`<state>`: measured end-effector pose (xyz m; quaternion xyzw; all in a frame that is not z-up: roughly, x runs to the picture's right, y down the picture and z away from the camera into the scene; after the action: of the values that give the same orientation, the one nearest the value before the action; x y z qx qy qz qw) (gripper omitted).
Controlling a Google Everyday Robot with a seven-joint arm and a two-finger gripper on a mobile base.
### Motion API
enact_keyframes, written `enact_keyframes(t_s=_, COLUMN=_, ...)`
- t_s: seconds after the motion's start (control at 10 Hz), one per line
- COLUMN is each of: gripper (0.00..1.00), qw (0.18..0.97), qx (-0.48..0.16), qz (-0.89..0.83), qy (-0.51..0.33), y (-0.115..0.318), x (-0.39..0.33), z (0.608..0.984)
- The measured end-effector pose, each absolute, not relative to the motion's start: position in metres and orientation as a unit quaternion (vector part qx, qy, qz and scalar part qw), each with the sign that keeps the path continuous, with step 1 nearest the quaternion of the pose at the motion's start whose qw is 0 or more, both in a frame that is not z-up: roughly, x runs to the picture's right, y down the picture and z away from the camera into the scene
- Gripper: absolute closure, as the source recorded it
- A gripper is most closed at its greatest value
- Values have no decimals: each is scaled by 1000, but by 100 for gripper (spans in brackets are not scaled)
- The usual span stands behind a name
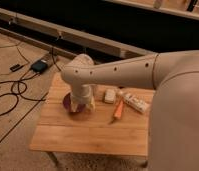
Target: Drag the pepper across the table
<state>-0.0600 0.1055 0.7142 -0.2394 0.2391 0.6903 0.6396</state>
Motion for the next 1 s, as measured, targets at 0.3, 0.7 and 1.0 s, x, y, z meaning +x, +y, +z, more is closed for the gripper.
enact_keyframes(t_s=0.3, gripper=35, qw=610, qx=-219, qz=718, qy=255, y=115, x=-15, z=727)
enact_keyframes(t_s=0.7, gripper=35, qw=575, qx=-203, qz=740, qy=282, y=135, x=30, z=752)
enact_keyframes(t_s=1.0, gripper=35, qw=558, qx=-202, qz=752, qy=287, y=151, x=49, z=777)
